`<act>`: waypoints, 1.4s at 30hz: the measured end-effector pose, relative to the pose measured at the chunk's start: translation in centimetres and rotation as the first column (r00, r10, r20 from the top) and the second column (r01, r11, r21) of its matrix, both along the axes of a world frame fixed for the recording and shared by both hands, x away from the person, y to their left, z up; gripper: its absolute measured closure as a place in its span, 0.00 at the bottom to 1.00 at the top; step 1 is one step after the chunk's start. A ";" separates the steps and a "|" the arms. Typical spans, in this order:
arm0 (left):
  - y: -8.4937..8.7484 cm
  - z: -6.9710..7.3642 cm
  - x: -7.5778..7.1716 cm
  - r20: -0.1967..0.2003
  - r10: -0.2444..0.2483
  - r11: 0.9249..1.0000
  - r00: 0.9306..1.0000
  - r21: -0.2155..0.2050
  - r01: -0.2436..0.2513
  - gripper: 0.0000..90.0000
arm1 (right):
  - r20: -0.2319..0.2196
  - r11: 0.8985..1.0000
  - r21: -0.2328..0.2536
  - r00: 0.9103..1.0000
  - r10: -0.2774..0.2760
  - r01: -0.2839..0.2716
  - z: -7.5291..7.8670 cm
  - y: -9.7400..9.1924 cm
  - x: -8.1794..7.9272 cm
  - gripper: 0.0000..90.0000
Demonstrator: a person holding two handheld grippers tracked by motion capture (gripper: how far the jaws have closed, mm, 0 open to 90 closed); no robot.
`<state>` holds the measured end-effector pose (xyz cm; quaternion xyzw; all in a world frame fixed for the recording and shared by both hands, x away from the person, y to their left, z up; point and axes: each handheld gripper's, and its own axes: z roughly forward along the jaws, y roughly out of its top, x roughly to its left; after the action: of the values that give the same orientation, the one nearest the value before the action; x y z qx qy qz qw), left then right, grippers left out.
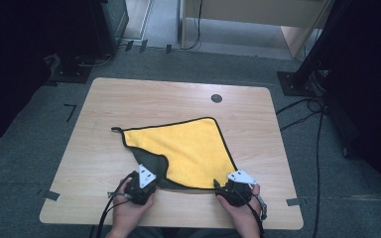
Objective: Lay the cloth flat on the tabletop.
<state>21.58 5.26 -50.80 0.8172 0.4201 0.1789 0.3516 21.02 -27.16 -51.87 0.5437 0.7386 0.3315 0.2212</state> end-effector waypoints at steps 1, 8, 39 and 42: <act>0.6 -0.1 -0.4 -0.012 0.011 1.000 1.000 -0.006 -0.011 0.92 | -0.006 1.000 -0.003 1.000 0.006 -0.006 0.1 0.2 -0.3 0.40; 5.6 1.0 -1.3 0.025 0.216 0.972 0.976 -0.106 -0.212 0.70 | 0.029 0.998 0.053 0.999 -0.023 0.022 1.0 -0.4 -0.2 0.40; 6.8 2.0 1.1 -0.028 0.158 0.960 0.987 -0.228 -0.160 0.67 | 0.099 0.997 0.070 0.995 -0.026 0.019 2.3 -1.9 4.5 0.47; 5.8 1.8 2.2 -0.034 0.155 0.954 0.987 -0.254 -0.158 0.61 | 0.117 0.998 0.067 0.993 -0.009 0.001 3.4 -1.5 8.5 0.50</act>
<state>23.76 11.09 -48.97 0.7304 0.5055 0.1447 0.4359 29.52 -28.71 -48.47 0.5322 0.7116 0.3867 0.2467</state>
